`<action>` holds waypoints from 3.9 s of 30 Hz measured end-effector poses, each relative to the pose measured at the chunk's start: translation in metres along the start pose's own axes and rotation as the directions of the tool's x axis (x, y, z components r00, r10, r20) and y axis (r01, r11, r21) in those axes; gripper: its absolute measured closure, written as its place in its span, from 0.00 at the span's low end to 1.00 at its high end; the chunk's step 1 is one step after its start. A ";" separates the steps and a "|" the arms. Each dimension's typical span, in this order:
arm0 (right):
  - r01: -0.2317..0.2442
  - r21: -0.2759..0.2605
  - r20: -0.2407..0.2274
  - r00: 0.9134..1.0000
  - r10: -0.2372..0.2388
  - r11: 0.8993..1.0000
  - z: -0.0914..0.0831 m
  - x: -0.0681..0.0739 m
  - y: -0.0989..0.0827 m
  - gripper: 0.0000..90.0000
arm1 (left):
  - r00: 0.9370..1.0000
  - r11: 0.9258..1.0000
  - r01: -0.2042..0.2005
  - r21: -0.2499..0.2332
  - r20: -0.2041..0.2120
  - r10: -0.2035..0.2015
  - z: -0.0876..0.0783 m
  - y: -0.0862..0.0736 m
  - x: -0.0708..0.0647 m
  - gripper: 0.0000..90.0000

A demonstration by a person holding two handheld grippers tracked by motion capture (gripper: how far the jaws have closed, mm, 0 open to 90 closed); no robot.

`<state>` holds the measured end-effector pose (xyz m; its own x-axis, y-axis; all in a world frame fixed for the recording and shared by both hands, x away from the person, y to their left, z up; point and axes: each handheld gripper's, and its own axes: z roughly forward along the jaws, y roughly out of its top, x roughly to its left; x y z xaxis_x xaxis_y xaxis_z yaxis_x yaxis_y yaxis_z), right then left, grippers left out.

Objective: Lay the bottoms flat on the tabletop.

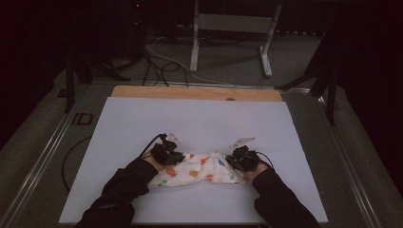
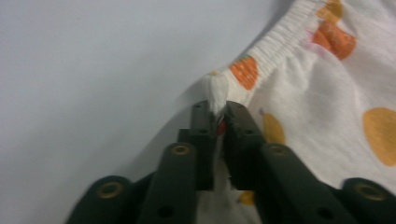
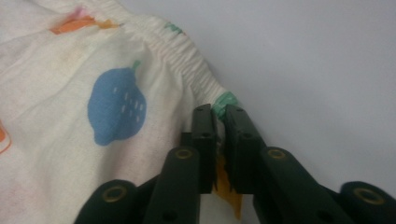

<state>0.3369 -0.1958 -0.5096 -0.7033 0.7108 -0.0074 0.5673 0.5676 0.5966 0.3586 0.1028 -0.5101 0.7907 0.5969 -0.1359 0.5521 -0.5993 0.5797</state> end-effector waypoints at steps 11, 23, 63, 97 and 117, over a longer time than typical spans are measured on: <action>0.007 -0.069 0.020 1.000 -0.006 0.998 -0.016 0.000 0.008 0.99 | 0.999 0.998 -0.032 -0.057 -0.021 0.031 -0.014 0.002 -0.003 0.98; 0.005 -0.199 0.028 1.000 0.000 0.980 -0.047 -0.008 0.033 0.99 | 0.997 0.988 -0.049 -0.147 -0.063 0.040 -0.048 0.017 0.004 0.98; -0.086 -0.200 0.072 0.992 0.102 0.976 0.013 -0.063 0.116 0.99 | 0.975 0.988 -0.003 -0.152 -0.219 -0.031 -0.031 0.070 0.087 0.97; -0.098 -0.240 -0.042 0.995 0.090 0.966 0.013 -0.050 0.120 0.13 | 0.992 0.987 0.006 -0.163 -0.121 -0.026 -0.040 0.070 0.069 0.06; -0.040 -0.292 -0.103 0.995 0.010 0.956 -0.023 -0.024 0.092 0.12 | 0.997 0.971 -0.053 -0.231 -0.062 0.039 -0.085 0.036 0.027 0.06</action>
<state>0.3969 -0.1701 -0.4362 -0.7379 0.6700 0.0813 0.4453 0.3927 0.8047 0.3776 0.1428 -0.4251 0.7939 0.6048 -0.0628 0.4334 -0.4903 0.7562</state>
